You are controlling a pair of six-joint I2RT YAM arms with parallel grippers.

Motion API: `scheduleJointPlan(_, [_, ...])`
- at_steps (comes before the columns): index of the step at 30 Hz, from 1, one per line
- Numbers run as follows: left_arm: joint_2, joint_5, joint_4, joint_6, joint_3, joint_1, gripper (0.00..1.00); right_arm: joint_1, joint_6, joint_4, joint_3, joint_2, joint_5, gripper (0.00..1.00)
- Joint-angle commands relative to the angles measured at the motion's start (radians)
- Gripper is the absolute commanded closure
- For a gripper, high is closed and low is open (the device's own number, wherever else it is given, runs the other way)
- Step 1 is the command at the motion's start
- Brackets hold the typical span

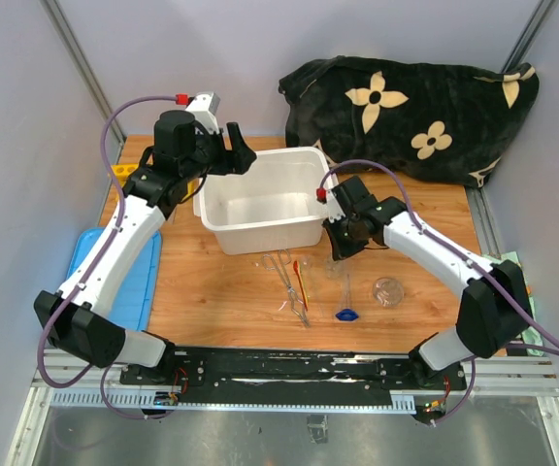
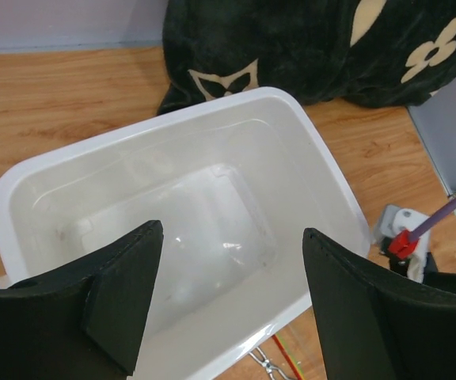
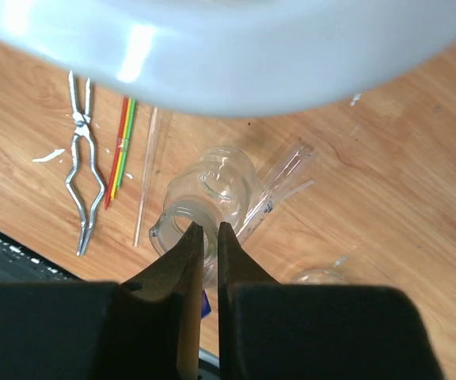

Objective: Organize the chemistry lab equipment
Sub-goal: Pick up the collection bottle at the center of the board, then place the collection bottle in the storage box.

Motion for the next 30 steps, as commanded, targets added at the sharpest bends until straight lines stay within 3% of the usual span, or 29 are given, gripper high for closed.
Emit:
scheduleJointPlan(1, [0.018, -0.05, -0.013, -0.022, 0.02, 0.0, 0.24, 0.014, -0.024, -0.152, 0.156, -0.073, 0.019, 0.99])
scheduleJointPlan(8, [0.036, -0.109, -0.004, -0.055, 0.035, -0.001, 0.24, 0.014, -0.036, -0.311, 0.417, -0.115, -0.008, 0.99])
scheduleJointPlan(13, [0.052, -0.203, -0.015, -0.089, 0.051, 0.0, 0.24, 0.014, -0.035, -0.301, 0.568, -0.104, -0.009, 0.99])
scheduleJointPlan(20, [0.029, -0.3, 0.01, -0.105, 0.047, 0.0, 0.24, 0.013, -0.038, -0.21, 0.745, 0.025, -0.062, 0.99])
scheduleJointPlan(30, [0.008, -0.347, -0.037, -0.081, 0.069, 0.004, 0.24, 0.032, -0.022, -0.161, 1.071, 0.388, -0.087, 1.0])
